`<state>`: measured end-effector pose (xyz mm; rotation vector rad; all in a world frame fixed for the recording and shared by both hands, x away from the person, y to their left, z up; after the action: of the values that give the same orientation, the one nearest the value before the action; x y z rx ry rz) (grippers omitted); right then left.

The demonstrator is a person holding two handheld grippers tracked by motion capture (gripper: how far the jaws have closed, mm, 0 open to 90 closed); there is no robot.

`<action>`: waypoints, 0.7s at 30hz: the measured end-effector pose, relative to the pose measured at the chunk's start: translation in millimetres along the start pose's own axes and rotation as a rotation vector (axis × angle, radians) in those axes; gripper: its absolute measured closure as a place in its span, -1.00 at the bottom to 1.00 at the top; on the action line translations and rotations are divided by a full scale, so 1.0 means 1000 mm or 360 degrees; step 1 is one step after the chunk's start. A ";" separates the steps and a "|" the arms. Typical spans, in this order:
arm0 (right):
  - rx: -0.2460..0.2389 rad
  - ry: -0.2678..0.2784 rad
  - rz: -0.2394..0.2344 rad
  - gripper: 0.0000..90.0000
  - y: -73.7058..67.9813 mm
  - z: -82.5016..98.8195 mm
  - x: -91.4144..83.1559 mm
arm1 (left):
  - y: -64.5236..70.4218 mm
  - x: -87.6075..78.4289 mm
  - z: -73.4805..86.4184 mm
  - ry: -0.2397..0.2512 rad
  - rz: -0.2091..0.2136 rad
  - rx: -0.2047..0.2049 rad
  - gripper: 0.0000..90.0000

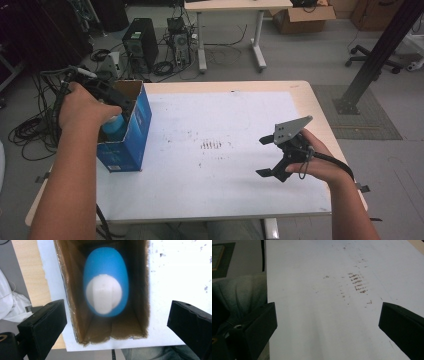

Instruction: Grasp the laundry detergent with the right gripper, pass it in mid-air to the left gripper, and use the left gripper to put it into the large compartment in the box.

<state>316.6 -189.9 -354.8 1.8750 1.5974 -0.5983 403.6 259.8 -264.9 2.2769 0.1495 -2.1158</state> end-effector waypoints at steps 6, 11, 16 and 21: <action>-0.0015 -0.0007 0.0005 -0.96 0.001 -0.004 -0.005 | 0.006 -0.013 0.003 0.0027 -0.0004 0.0045 -0.99; -0.0026 -0.0026 0.0009 -0.95 0.003 -0.007 -0.009 | 0.012 -0.027 0.004 0.0075 -0.0015 0.0109 -0.99; -0.0039 -0.0071 0.0026 -0.95 0.009 -0.012 -0.019 | 0.027 -0.043 0.007 0.0118 -0.0035 0.0245 -1.00; -0.0074 -0.0162 0.0033 -0.95 0.017 -0.024 -0.033 | 0.050 -0.058 0.012 0.0156 -0.0009 0.0437 -1.00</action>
<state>326.1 -198.4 -312.5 1.7963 1.5125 -0.6318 391.6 206.6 -210.7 2.5312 -0.1423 -2.1457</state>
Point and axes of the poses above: each handheld gripper's, and its own axes: x roughly forward along the jaws, z roughly out of its underside, y roughly to its right, the point moved 3 cm from there along x, roughly forward along the jaws, and after that the axes turned 10 degrees about -x, right-handed, at the moved point
